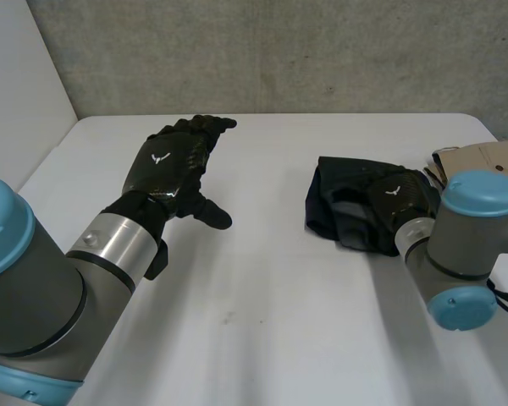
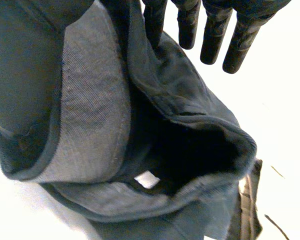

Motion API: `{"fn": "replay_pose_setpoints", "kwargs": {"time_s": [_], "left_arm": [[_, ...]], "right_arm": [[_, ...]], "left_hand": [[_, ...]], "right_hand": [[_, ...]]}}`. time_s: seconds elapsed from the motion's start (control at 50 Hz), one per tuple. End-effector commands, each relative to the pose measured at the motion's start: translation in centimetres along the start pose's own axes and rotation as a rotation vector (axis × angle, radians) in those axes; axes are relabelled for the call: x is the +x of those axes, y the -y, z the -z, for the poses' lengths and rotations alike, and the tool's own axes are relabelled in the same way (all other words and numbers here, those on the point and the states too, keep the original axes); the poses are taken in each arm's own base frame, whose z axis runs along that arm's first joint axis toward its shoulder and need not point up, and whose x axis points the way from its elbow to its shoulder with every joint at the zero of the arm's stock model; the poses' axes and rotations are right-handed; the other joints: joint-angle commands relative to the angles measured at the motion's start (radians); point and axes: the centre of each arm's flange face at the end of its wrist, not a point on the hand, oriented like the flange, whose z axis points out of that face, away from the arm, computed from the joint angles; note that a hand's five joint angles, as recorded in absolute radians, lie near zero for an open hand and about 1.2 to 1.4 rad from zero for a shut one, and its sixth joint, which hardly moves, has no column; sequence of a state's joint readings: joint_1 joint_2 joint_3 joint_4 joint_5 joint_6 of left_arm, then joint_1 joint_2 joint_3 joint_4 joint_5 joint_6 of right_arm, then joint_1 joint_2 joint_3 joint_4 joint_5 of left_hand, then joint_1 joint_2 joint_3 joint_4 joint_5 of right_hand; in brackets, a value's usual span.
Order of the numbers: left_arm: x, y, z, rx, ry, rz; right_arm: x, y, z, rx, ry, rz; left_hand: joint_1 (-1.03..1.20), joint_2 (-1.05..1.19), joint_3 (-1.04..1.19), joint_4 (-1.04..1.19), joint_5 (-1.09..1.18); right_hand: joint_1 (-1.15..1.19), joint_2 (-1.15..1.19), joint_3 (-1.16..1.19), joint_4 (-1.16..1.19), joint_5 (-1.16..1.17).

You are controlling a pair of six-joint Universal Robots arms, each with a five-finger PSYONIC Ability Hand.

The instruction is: Fold the laundry.

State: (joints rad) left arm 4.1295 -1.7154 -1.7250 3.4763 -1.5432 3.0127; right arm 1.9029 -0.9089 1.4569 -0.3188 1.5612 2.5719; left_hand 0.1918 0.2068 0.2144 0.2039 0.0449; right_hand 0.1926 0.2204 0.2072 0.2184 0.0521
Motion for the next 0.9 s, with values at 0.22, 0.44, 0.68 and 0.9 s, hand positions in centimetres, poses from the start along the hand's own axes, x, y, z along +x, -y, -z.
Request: {"fn": "replay_pose_setpoints", "kwargs": {"time_s": [0.22,0.44,0.68,0.9], "left_arm": [[0.0,-0.2,0.1,-0.002,-0.001,0.0],[0.0,-0.1,0.0,-0.001,-0.001,0.0],[-0.1,-0.1,0.0,0.0,0.002,0.0],[0.0,-0.1,0.0,0.006,-0.001,-0.002]], "right_arm": [[0.6,-0.8,-1.3,0.03,0.058,-0.007],[0.4,-1.0,-3.0,0.053,0.059,-0.002],[4.1,-1.4,-5.9,0.031,0.002,-0.004],[14.3,3.0,-6.3,0.192,-0.107,0.054]], "left_hand": [[-0.013,-0.028,-0.036,-0.026,-0.041],[-0.013,-0.028,-0.036,-0.026,-0.041],[-0.013,-0.028,-0.036,-0.026,-0.041],[-0.013,-0.028,-0.036,-0.026,-0.041]], "right_hand": [[-0.018,-0.046,-0.033,-0.044,-0.052],[0.897,0.869,0.882,0.871,0.863],[1.204,1.176,1.189,1.178,1.17],[1.204,1.176,1.189,1.178,1.17]]}}
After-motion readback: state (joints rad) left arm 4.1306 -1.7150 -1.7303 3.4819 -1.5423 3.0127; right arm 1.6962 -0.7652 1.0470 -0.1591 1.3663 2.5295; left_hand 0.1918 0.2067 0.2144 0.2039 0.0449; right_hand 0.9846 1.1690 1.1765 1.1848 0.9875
